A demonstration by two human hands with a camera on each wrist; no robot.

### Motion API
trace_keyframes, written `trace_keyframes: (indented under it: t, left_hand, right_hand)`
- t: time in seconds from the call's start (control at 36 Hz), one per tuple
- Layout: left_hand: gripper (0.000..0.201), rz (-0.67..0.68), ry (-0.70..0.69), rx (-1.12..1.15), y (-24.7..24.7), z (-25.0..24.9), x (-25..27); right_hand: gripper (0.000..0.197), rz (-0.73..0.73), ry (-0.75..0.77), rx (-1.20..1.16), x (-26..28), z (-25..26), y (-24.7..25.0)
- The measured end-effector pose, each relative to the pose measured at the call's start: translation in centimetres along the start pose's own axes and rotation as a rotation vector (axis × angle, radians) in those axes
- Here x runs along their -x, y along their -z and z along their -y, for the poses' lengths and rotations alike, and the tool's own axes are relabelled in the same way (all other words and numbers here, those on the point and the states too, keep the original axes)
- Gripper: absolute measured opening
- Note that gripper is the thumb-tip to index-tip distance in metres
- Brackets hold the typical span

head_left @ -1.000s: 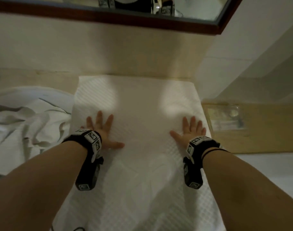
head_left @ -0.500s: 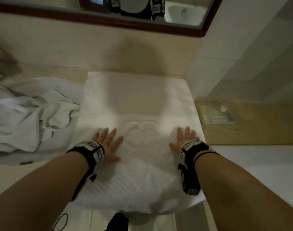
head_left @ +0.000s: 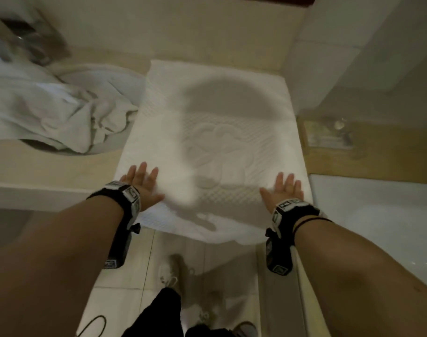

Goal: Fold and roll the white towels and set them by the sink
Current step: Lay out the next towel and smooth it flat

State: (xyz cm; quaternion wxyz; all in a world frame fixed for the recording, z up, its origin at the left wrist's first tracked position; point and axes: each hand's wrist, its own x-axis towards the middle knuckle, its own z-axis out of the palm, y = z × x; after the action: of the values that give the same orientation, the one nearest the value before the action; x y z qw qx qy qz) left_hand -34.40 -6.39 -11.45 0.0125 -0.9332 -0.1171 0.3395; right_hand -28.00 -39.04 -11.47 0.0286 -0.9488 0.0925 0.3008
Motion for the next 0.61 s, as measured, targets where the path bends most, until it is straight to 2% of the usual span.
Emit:
trace_keyframes:
  t: [0.11,0.28,0.36,0.44,0.5,0.56,0.61]
  left_hand:
    - [0.080,-0.023,0.038,0.033,-0.9,0.6,0.6]
    - [0.090,-0.022,0.103,0.113,-2.2,0.7,0.9]
    - [0.081,-0.130,0.090,0.309,-2.6,2.0,1.7]
    - [0.070,-0.319,0.245,0.413,-3.6,3.7,2.7]
    - [0.062,-0.311,0.303,0.548,-4.6,4.8,2.7]
    - [0.055,-0.269,0.295,0.734,-5.3,5.3,2.5]
    - [0.052,-0.245,0.273,0.806,-5.5,5.6,2.2]
  right_hand:
    - [0.074,-0.040,-0.022,-0.050,1.7,0.7,-1.0]
    - [0.086,-0.035,0.132,0.004,4.6,6.2,-4.1]
    - [0.087,-0.018,0.106,-0.021,5.1,6.6,-4.3]
    - [0.087,0.034,0.079,-0.031,5.2,6.9,-3.3]
    - [0.086,0.047,0.043,-0.029,5.4,7.8,-2.8]
    - [0.083,0.060,0.014,-0.044,6.0,9.2,-2.6]
    - [0.080,0.063,0.035,-0.030,6.7,10.9,-2.5]
